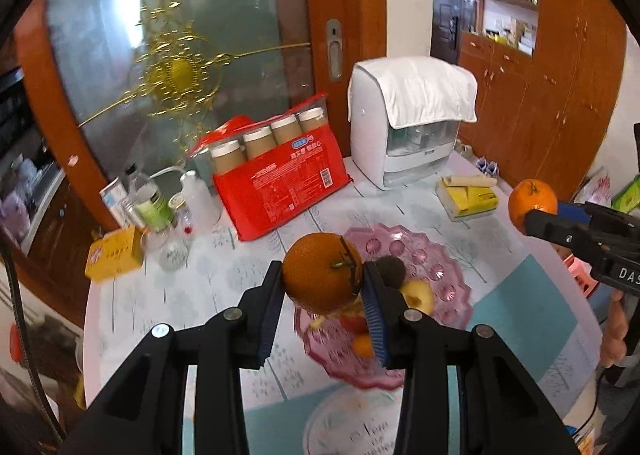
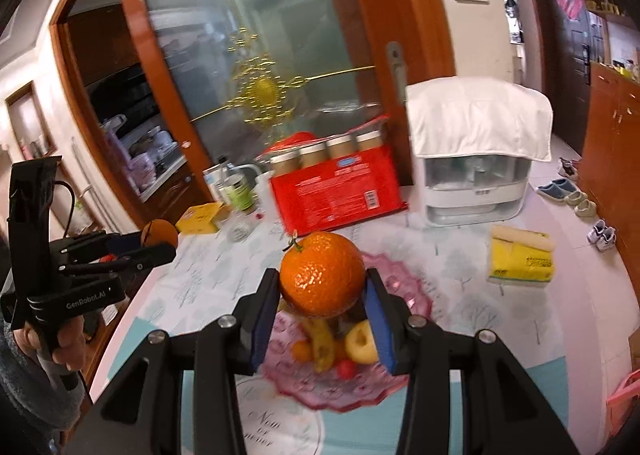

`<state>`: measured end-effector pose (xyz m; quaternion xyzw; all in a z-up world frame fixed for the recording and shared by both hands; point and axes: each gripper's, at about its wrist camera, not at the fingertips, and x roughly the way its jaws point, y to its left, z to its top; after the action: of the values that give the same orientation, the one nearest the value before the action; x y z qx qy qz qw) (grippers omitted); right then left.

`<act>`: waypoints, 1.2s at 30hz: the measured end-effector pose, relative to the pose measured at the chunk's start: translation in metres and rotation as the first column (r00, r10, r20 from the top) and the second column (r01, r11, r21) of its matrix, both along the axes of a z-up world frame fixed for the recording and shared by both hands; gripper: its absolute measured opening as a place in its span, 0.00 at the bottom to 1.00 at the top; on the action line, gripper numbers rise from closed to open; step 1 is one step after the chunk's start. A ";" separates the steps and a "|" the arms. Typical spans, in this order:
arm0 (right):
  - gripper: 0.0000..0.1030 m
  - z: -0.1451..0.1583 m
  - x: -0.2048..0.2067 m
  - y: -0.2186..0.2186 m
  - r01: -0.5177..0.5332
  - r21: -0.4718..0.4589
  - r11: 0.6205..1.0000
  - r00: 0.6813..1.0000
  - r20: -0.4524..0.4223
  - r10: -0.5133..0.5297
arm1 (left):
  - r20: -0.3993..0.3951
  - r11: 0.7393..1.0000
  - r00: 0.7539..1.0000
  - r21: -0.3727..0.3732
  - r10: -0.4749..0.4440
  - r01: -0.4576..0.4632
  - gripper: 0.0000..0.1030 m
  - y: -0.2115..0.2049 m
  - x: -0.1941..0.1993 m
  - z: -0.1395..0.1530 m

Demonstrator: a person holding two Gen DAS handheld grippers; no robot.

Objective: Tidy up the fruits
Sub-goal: 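Carry both held mandarins over the pink bowl, then open both tools to drop the mandarins into the bowl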

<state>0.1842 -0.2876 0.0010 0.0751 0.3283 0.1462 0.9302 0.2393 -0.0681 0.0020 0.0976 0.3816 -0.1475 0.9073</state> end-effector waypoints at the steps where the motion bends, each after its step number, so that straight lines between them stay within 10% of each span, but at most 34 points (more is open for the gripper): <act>1: 0.42 -0.003 0.007 -0.003 0.010 0.002 1.000 1.000 -0.006 -0.010 | -0.003 1.000 1.000 0.007 -0.002 0.002 0.36 -0.003 0.008 -0.004; 20: 0.42 -0.165 0.104 -0.023 0.122 -0.012 0.993 0.952 -0.281 -0.120 | -0.310 0.999 0.950 0.036 -0.018 0.031 0.36 -0.062 0.141 -0.191; 30: 0.42 -0.194 0.114 -0.011 0.089 -0.048 0.995 0.950 -0.295 -0.100 | -0.345 0.999 0.938 0.026 -0.033 0.045 0.38 -0.065 0.150 -0.215; 36: 0.48 -0.189 0.113 -0.007 0.085 -0.054 0.995 0.962 -0.256 -0.096 | -0.277 0.999 0.960 0.032 -0.031 0.041 0.69 -0.061 0.141 -0.202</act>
<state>0.2967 -0.2945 -0.1883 0.0887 0.4457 0.0854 0.8867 0.3807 -0.1286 -0.1999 0.0998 0.5053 -0.1691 0.8403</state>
